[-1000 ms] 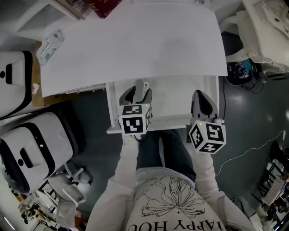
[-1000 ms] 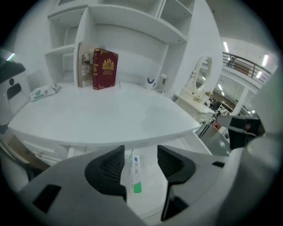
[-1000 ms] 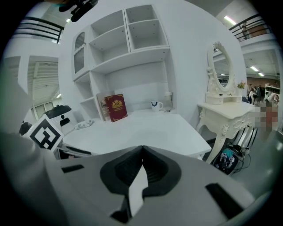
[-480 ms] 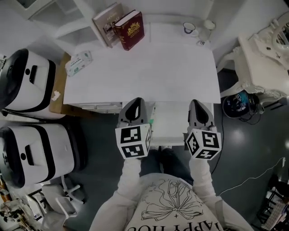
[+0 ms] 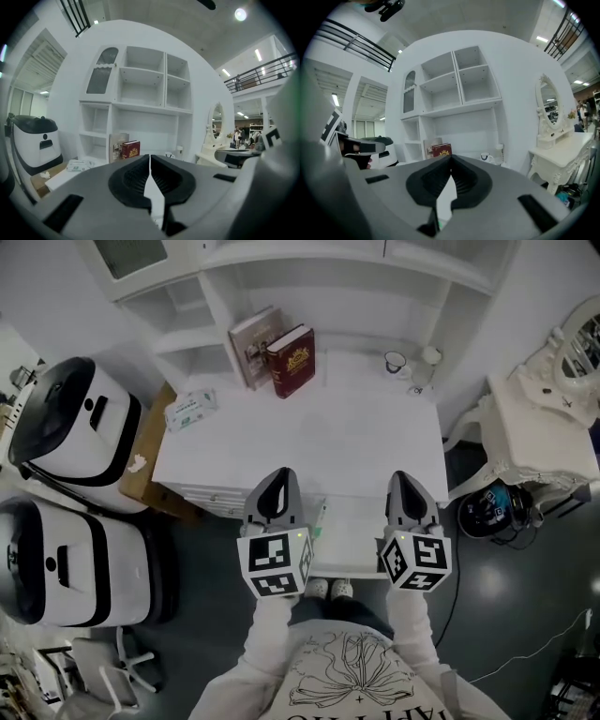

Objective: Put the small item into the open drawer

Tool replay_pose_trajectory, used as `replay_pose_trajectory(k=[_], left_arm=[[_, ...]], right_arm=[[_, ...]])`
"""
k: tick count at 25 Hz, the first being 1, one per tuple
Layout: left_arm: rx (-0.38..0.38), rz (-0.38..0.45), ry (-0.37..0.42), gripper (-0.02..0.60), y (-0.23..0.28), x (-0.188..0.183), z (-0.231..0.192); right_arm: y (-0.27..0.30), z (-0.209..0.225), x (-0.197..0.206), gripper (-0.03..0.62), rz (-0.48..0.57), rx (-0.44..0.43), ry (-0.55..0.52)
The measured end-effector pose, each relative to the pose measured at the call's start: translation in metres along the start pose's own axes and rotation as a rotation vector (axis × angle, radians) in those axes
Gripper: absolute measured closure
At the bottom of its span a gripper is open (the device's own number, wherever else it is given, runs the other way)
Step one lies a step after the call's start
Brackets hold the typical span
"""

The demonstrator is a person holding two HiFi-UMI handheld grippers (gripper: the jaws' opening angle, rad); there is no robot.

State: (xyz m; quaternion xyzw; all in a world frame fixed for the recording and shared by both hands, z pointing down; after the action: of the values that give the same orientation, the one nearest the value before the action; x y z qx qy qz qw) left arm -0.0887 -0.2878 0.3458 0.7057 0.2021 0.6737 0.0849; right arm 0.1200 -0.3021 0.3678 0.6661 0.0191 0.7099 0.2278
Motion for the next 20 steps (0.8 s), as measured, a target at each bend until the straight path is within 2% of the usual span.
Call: replay_pose_trajectory(k=[7, 20], left_arm=[[-0.008, 0.065, 0.008, 0.569, -0.017, -0.023, 0.004], [0.01, 0.092, 0.017, 0.569, -0.028, -0.029, 0.008]], right_arm=[[-0.009, -0.004, -0.027, 0.591, 0.063, -0.011, -0.016], [-0.016, -0.009, -0.035, 0.591, 0.088, -0.014, -0.021]])
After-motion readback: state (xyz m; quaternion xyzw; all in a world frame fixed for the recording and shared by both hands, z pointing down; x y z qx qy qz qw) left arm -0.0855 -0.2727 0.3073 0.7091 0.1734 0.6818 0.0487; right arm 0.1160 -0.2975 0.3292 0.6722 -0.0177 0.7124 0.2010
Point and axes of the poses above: the fingertips, and each gripper's own axes: y forward along the fingers, z to its right, x out of its underside, the point moved 3 cm from there along -y, backward along the fingers, and after that the axes turned 9 degrees about -z, right-handed, at the moved point
